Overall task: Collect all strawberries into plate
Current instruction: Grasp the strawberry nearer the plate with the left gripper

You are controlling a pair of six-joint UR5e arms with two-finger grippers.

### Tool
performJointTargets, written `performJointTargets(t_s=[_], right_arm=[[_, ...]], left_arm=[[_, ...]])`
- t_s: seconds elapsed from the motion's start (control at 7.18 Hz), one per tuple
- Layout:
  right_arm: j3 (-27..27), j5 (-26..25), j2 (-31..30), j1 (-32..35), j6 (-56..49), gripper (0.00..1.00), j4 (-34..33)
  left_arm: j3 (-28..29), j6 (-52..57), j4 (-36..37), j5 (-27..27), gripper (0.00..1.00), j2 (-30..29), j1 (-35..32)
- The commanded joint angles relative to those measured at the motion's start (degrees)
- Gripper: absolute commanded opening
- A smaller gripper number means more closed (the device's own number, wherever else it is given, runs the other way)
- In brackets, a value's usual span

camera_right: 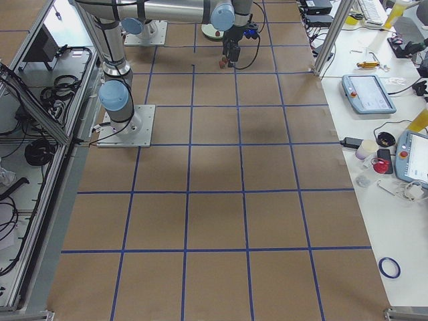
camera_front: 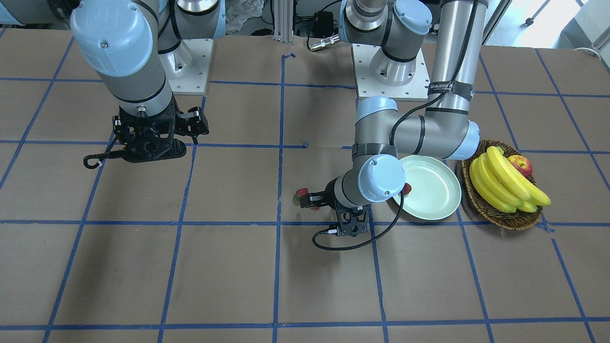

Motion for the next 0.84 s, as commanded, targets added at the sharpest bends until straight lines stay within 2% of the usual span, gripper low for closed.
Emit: performJointTargets(t_s=[0.0,0.14,0.28,0.42,0.56,0.7], right_arm=[[0.0,0.0,0.0,0.0,0.0,1.0,-0.06],[0.0,0.0,0.0,0.0,0.0,1.0,-0.06],[0.0,0.0,0.0,0.0,0.0,1.0,-0.06],[0.0,0.0,0.0,0.0,0.0,1.0,-0.06],[0.0,0.0,0.0,0.0,0.0,1.0,-0.06],[0.0,0.0,0.0,0.0,0.0,1.0,-0.06]], left_arm=[[-0.04,0.02,-1.6,0.31,0.81,-1.09,-0.5],[-0.04,0.02,-1.87,0.4,0.63,-1.09,-0.5],[0.05,0.02,-2.31,0.48,0.4,-1.09,-0.5],[0.14,0.11,-2.93,0.48,0.23,-1.01,-0.5],[0.23,0.11,-3.28,0.48,0.0,-0.92,-0.5],[0.49,0.11,-3.63,0.48,0.0,-0.74,-0.5]])
